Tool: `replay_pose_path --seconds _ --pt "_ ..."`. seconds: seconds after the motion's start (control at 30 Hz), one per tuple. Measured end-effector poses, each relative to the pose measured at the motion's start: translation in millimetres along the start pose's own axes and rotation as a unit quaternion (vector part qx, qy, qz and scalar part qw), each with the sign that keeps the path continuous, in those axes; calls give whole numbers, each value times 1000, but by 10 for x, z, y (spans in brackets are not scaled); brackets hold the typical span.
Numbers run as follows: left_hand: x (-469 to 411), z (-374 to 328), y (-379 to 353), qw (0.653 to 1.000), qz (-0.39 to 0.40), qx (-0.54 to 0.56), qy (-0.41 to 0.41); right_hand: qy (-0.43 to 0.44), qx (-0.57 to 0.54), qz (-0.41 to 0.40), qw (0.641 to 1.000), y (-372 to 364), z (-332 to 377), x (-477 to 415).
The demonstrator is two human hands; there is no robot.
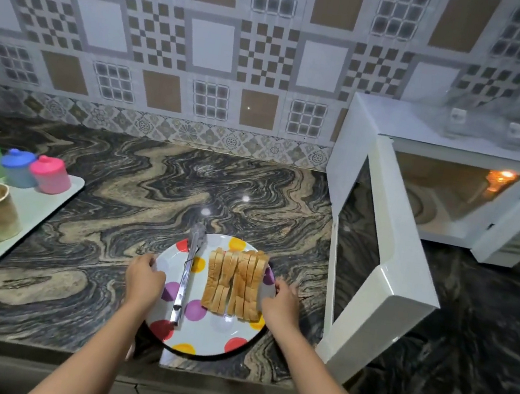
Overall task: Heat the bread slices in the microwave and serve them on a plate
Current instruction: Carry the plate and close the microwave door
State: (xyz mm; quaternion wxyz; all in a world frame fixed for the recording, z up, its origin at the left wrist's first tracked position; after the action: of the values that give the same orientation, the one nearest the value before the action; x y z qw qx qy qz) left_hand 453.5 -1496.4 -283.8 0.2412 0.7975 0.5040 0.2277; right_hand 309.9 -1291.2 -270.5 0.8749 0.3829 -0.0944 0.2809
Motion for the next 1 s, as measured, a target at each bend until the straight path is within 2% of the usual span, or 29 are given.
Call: replay_pose_path --seconds 0.1,0.23,0.3,0.37,0.43,0.5,0.57,0.63,0.7,0.83,1.0 --pt "16 -161 -3 1000 6 -1 -8 -18 0 26 999 -7 60 161" --pt "57 -600 34 996 38 69 -53 -14 12 41 999 40 262 445" --pt "63 -901 5 987 78 102 -97 42 -5 24 999 172 417 644" --pt "122 -1232 -60 965 155 138 -162 164 -41 -17 986 381 592 896" --pt "288 -1574 -120 931 245 158 -222 306 -73 -123 941 644 733 1236" --pt "526 -1900 -167 895 298 168 -285 406 -73 -307 858 912 775 1566" --pt "772 -2199 -198 864 317 181 -346 413 -42 -464 783 1120 739 1782" --pt "1010 -2456 -230 837 324 201 -393 367 -1 -544 755 1300 696 1871" --pt "1215 -2656 -269 817 327 223 -420 327 59 -561 758 1413 656 1867" --pt "1552 -2864 -412 790 344 208 -463 290 154 -487 809 1488 434 1721" --pt "1772 -2953 -678 771 316 143 -535 317 187 -469 803 1716 118 1690"
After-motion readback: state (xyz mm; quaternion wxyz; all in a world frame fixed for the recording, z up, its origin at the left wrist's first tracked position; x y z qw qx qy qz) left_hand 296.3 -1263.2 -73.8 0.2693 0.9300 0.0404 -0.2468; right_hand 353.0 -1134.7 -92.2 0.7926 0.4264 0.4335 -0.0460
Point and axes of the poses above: each hand's wrist, its own x-axis away from the middle knuckle, its own y-axis out of the back of the hand, z = x × y, the point moved 3 cm from there along -x, towards the middle knuckle, and after that the axes turned 3 degrees about z, right-handed, at the moved point
